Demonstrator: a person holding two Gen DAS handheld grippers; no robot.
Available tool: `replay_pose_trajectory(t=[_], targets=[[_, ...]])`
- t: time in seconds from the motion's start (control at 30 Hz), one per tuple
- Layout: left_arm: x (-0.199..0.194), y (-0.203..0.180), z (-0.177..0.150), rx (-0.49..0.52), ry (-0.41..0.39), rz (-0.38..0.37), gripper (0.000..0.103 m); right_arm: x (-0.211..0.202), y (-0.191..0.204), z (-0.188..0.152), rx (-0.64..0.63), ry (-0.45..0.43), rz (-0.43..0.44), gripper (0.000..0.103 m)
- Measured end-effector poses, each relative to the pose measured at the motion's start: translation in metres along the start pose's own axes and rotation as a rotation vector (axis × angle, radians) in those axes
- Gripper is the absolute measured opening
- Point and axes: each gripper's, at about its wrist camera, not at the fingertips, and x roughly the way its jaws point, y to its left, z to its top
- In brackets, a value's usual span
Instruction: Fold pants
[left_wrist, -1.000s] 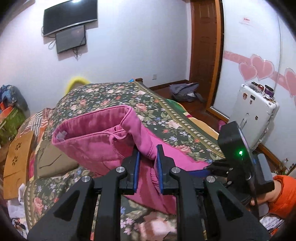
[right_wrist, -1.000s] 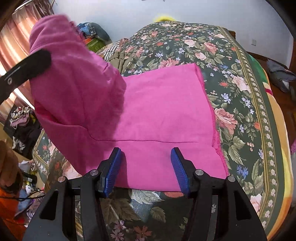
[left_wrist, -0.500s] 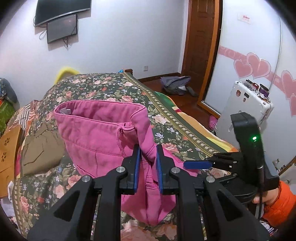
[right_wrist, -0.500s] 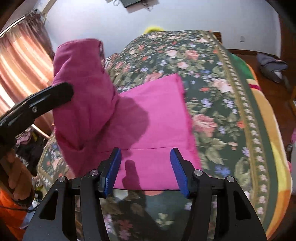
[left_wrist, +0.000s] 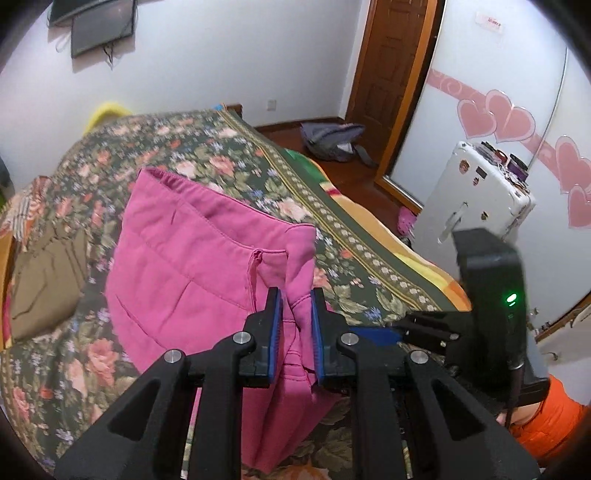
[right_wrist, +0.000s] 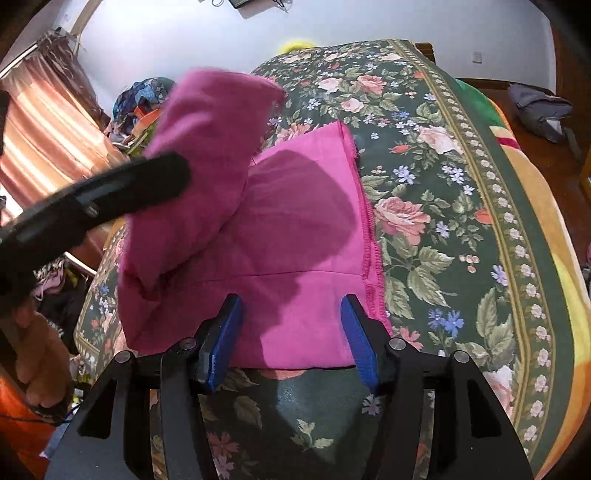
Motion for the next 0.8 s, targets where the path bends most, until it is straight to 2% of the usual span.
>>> replay_pose_trajectory(t=[0.3,0.37,0.43,0.47,0.63,0.8], targets=[[0.027,-0.006,-0.01,-0.013,0.1,-0.045,0.015,-0.028,-0.015,0.0,0.013,-0.059,-0.079,0.053],[0.028,-0.008,-0.012,-0.015,0.119,-0.05,0.029,-0.034,-0.018,0.0,0.012,-0.074,-0.108,0.053],[0.025,-0.01,-0.012,-0.021,0.119,-0.065,0.056,-0.038,-0.021,0.0,0.015,-0.085,-0.121,0.053],[0.021,-0.01,-0.012,-0.02,0.106,-0.064,0.057,-0.039,-0.022,0.0,0.016,-0.088,-0.124,0.053],[-0.002,-0.003,-0.008,0.01,0.049,-0.009,0.058,-0.05,-0.025,0.001,0.034,-0.114,-0.134,0.053],[-0.016,0.035,-0.011,-0.04,0.026,0.066,0.058,-0.056,-0.017,0.006,0.027,-0.136,-0.116,0.053]])
